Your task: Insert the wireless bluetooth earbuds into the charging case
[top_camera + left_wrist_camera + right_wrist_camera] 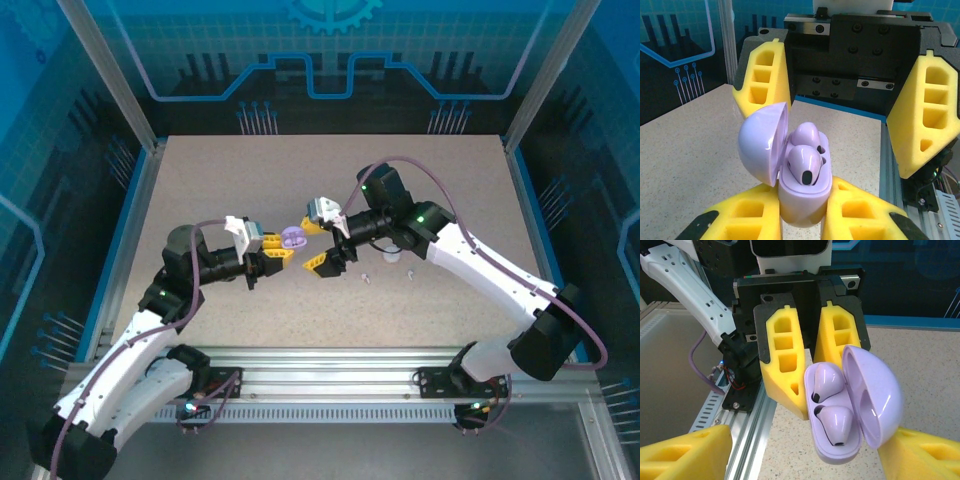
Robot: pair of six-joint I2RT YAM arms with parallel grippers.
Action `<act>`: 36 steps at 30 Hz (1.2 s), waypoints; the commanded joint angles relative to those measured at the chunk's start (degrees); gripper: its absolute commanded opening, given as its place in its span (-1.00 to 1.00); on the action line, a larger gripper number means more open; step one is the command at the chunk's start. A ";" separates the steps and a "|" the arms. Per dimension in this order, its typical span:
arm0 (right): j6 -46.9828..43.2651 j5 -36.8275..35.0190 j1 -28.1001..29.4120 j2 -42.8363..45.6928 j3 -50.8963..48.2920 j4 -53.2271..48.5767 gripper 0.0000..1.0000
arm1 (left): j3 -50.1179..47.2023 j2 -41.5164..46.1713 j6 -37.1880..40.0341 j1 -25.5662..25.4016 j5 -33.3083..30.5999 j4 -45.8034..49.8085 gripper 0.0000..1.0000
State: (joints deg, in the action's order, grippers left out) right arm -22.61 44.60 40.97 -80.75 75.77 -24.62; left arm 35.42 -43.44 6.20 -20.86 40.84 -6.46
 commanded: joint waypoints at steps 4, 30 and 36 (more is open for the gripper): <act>-0.86 2.17 0.86 2.24 -1.31 4.44 0.52 | 1.42 -0.21 1.19 -0.58 0.47 0.75 -0.85; 2.62 7.37 -2.78 3.48 -4.18 6.21 0.14 | 2.81 -2.53 -1.85 -0.67 4.42 -0.83 -0.84; 0.73 8.46 -2.25 0.97 -1.90 3.66 0.16 | 2.11 -2.59 -2.08 -0.76 5.07 -1.80 -0.84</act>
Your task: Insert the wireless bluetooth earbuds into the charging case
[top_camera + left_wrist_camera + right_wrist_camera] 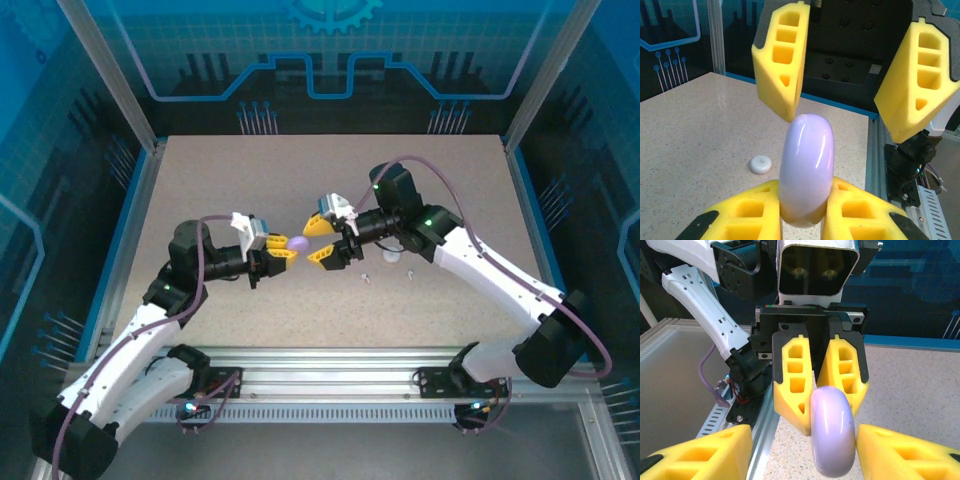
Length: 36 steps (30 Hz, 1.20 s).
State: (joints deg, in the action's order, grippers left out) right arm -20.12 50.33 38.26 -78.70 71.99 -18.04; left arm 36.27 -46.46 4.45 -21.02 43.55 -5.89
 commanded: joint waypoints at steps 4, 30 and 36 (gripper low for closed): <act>-1.87 3.91 0.43 -2.28 3.00 -3.27 0.13 | 0.83 0.75 -0.36 -0.60 2.40 -2.97 -0.84; -4.29 7.07 0.49 -6.51 6.50 -5.77 -0.57 | 0.29 1.29 -0.49 -0.69 2.49 -3.60 -0.84; -4.58 7.38 0.45 -7.17 7.29 -7.05 -0.64 | 0.29 1.20 -0.58 -0.78 2.36 -3.52 -0.75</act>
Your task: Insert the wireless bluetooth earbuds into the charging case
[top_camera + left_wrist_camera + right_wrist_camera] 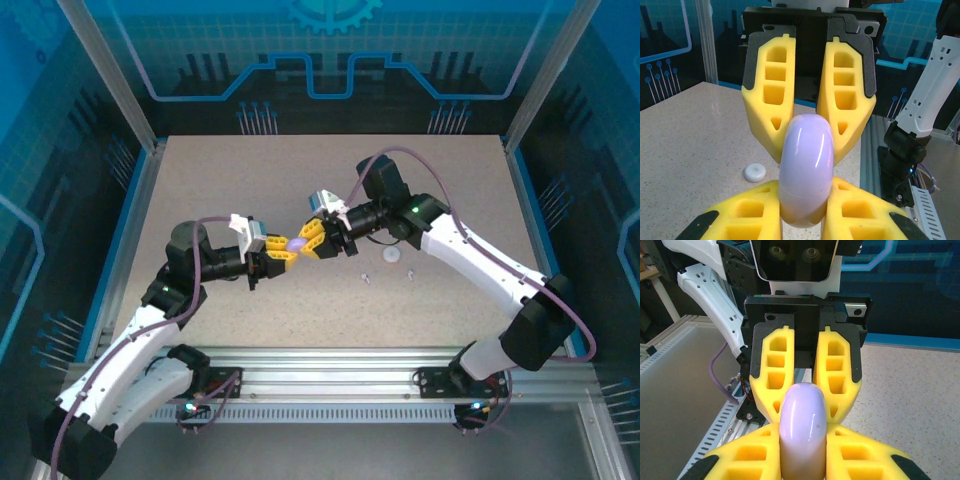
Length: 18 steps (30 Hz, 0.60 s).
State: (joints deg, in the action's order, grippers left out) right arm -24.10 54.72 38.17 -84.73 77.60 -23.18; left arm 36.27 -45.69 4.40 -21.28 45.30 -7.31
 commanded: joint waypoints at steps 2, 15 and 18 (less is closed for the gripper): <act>-0.90 2.81 0.56 -1.14 1.72 -2.34 -0.64 | 0.04 0.72 -0.63 -0.52 -0.48 -2.09 -0.59; 3.04 -2.55 -1.43 -1.04 0.43 -2.13 -0.67 | -1.22 4.34 -2.29 -0.45 -8.97 -1.22 0.60; 6.37 -4.93 -2.73 -2.27 -0.25 -2.31 -0.67 | -0.47 5.88 -2.34 -0.27 -13.85 2.20 0.62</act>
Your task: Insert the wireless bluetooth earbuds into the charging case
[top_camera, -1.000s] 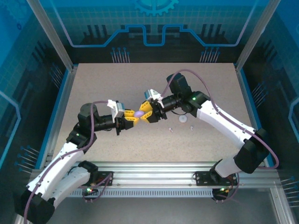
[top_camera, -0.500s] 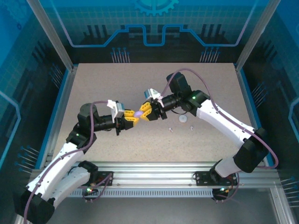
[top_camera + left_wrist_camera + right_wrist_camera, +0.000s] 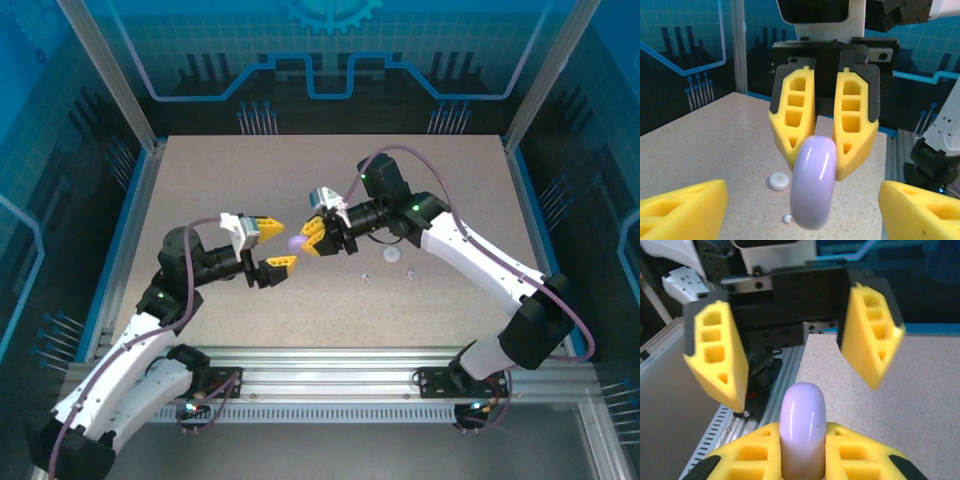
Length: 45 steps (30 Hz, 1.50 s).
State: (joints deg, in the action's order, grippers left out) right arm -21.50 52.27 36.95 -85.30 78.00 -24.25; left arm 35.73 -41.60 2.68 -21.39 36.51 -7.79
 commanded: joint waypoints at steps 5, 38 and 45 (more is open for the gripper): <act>9.84 -4.55 -2.17 -6.54 -0.21 -3.05 -0.67 | 2.64 2.58 -3.60 2.34 -14.25 7.61 0.66; 34.56 -6.92 -0.31 -51.27 30.75 -10.29 -0.63 | 7.42 -8.83 -16.83 13.48 -28.17 20.51 0.76; 36.39 -7.31 -0.63 -55.03 32.63 -11.12 -0.64 | 7.09 -8.85 -16.39 13.48 -28.29 19.51 0.73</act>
State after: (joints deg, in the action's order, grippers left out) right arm 13.37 43.90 36.40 -138.69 108.68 -33.15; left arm 41.67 -50.89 -13.61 -8.40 8.16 12.67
